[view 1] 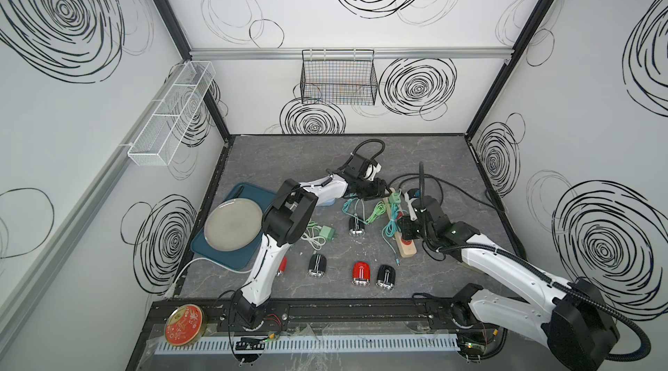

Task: Unplug the electric shaver
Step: Remove the plug from the socket.

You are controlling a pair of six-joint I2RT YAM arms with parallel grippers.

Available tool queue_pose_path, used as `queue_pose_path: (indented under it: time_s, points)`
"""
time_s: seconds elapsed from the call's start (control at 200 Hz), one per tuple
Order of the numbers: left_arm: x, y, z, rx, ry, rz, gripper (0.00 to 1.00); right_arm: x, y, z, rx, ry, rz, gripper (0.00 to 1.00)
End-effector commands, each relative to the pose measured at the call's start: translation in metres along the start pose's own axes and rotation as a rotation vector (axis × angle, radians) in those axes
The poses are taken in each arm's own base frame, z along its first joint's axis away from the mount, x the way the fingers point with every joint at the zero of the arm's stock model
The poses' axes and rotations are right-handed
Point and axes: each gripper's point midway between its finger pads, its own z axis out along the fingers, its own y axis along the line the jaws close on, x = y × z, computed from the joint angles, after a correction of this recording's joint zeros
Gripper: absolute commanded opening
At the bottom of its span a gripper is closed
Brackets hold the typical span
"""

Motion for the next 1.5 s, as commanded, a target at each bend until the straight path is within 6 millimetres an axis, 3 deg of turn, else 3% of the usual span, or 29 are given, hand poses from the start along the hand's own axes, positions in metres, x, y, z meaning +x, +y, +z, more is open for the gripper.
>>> queue_pose_path:
  time_s: [0.0, 0.155, 0.61, 0.66, 0.725, 0.78, 1.156, 1.496]
  points:
    - [-0.004, -0.023, -0.007, 0.088, -0.012, 0.005, 0.57, -0.031, 0.013, -0.010, -0.061, -0.136, 0.022, 0.11]
    - [-0.003, -0.023, -0.007, 0.103, -0.012, -0.005, 0.49, -0.028, 0.012, -0.008, -0.056, -0.127, 0.023, 0.11]
    - [-0.011, -0.059, -0.026, 0.293, -0.059, 0.046, 0.32, -0.019, 0.012, -0.008, -0.082, -0.137, 0.061, 0.11]
    - [-0.011, -0.060, -0.029, 0.308, -0.066, 0.051, 0.34, -0.019, 0.012, -0.009, -0.090, -0.144, 0.067, 0.11]
    - [-0.009, -0.062, -0.031, 0.324, -0.063, 0.060, 0.48, -0.021, 0.013, -0.011, -0.099, -0.160, 0.073, 0.11]
    - [-0.006, -0.062, -0.030, 0.326, -0.057, 0.067, 0.53, -0.023, 0.013, -0.014, -0.103, -0.176, 0.076, 0.11]
    - [-0.008, -0.063, -0.025, 0.383, -0.068, 0.030, 0.54, -0.029, 0.014, -0.026, -0.124, -0.226, 0.077, 0.11]
    - [-0.010, -0.063, -0.024, 0.369, -0.073, 0.018, 0.33, -0.022, 0.015, -0.019, -0.127, -0.192, 0.072, 0.11]
